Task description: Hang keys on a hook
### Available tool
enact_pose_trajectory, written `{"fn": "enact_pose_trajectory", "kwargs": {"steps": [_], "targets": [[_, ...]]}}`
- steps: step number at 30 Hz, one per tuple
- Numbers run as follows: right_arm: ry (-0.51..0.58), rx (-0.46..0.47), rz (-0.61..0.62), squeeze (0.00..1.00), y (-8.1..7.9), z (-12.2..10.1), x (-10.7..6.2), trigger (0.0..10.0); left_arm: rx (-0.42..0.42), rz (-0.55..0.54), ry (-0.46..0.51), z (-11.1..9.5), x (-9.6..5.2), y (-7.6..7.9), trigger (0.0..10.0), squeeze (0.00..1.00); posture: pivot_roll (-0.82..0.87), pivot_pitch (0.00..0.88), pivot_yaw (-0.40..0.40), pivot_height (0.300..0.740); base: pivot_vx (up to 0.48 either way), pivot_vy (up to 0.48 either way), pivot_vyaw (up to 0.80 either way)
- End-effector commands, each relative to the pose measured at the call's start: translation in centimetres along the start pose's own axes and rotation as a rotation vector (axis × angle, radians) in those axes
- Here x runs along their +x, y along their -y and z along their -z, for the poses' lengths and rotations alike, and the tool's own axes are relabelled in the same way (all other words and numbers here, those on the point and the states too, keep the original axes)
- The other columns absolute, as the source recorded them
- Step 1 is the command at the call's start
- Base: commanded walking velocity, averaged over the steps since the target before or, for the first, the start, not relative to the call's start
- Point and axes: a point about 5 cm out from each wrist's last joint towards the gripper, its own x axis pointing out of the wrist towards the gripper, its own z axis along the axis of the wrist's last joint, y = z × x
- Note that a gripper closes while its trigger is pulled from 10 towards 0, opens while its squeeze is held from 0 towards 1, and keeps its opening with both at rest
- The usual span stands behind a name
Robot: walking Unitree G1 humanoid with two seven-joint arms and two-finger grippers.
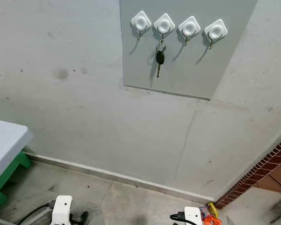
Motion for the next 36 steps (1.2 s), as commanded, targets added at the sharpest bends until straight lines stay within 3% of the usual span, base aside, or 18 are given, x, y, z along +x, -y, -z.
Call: {"fn": "enact_pose_trajectory", "kwargs": {"steps": [1,36], "targets": [[0.017,0.001,-0.001,0.00,-0.04,-0.35,0.06,10.0,-0.001,-0.005,0.007,-0.28,0.03,-0.31,10.0,0.00,-0.04,0.000,-0.009,0.740,0.000,0.000,0.00],[0.001,-0.013,-0.010,0.00,-0.34,-0.22,0.11,10.0,-0.009,-0.003,0.012,-0.50,0.13,-0.13,10.0,0.00,-0.05,0.000,-0.008,0.740,0.000,0.000,0.02]]}}
